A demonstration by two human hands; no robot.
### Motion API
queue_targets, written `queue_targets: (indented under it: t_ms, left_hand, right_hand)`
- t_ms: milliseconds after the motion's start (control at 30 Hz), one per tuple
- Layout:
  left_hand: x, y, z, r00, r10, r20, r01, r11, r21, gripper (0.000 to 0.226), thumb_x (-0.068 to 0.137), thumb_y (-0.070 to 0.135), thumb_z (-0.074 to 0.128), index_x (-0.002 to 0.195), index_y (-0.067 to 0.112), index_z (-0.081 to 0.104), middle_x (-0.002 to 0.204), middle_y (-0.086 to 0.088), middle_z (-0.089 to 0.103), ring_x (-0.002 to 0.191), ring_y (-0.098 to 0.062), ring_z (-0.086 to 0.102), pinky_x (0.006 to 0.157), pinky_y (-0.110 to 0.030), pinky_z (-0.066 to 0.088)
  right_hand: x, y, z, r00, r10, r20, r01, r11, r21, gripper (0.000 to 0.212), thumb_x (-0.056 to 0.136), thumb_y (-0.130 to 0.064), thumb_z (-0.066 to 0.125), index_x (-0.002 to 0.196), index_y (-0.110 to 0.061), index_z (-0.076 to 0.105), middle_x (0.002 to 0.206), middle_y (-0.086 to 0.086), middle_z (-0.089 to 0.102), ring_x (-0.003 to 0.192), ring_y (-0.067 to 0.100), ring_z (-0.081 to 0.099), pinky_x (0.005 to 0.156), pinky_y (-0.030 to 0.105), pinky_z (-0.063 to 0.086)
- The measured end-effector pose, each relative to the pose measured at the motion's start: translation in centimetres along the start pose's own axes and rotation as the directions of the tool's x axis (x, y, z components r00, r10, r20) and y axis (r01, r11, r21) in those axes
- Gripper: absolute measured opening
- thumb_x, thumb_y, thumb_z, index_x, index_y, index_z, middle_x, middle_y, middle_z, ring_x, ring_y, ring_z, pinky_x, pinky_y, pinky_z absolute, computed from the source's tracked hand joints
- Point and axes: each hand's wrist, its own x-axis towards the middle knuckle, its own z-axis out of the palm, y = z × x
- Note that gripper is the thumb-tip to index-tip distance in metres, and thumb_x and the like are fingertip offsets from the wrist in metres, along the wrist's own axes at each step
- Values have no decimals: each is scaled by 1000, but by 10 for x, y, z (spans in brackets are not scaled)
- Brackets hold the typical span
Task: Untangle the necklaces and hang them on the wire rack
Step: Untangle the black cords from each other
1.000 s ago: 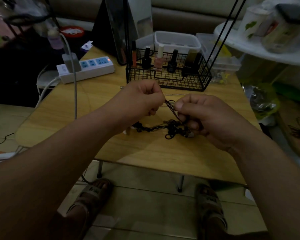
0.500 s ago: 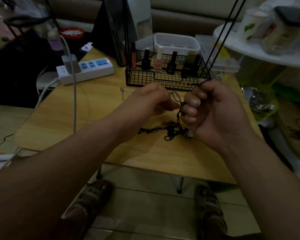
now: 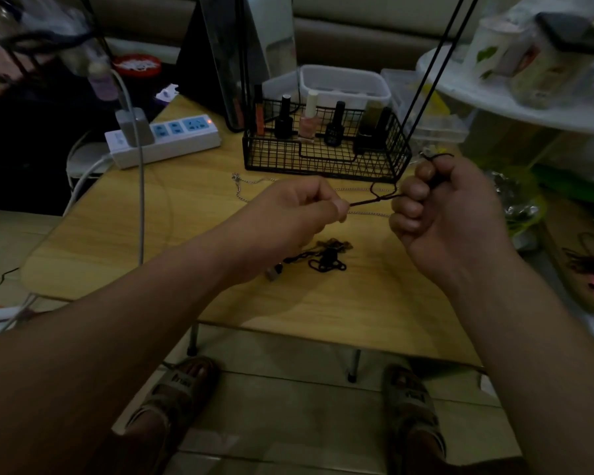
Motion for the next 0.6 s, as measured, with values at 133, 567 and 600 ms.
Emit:
queue_targets:
  t_ms: [133, 567, 600]
  left_hand:
    - [0, 1, -2, 999, -3, -36, 3, 1000, -1, 21, 103, 25, 61, 84, 16, 60, 59, 6, 41, 51, -11, 29, 51, -30, 24]
    - [-2, 0, -9, 999, -34, -41, 38, 992, 121, 35, 99, 44, 65, 79, 16, 66, 67, -9, 38, 54, -16, 29, 51, -27, 27]
    - [-3, 1, -11, 999, -37, -20, 39, 994, 98, 32, 101, 41, 62, 85, 14, 70, 67, -9, 38, 53, -17, 29, 50, -27, 27]
  right_hand:
    - [2, 1, -4, 999, -12, -31, 13, 999, 33, 31, 104, -28, 37, 76, -21, 47, 61, -5, 41, 48, 11, 33, 42, 23, 25]
    - [1, -3, -10, 999, 2, -45, 11, 960, 278, 31, 102, -25, 35, 79, -19, 55, 67, -4, 52, 51, 11, 38, 49, 23, 27]
    - [1, -4, -11, 999, -3, -41, 14, 961, 277, 31, 102, -26, 35, 80, -19, 55, 69, -4, 53, 52, 11, 39, 50, 23, 27]
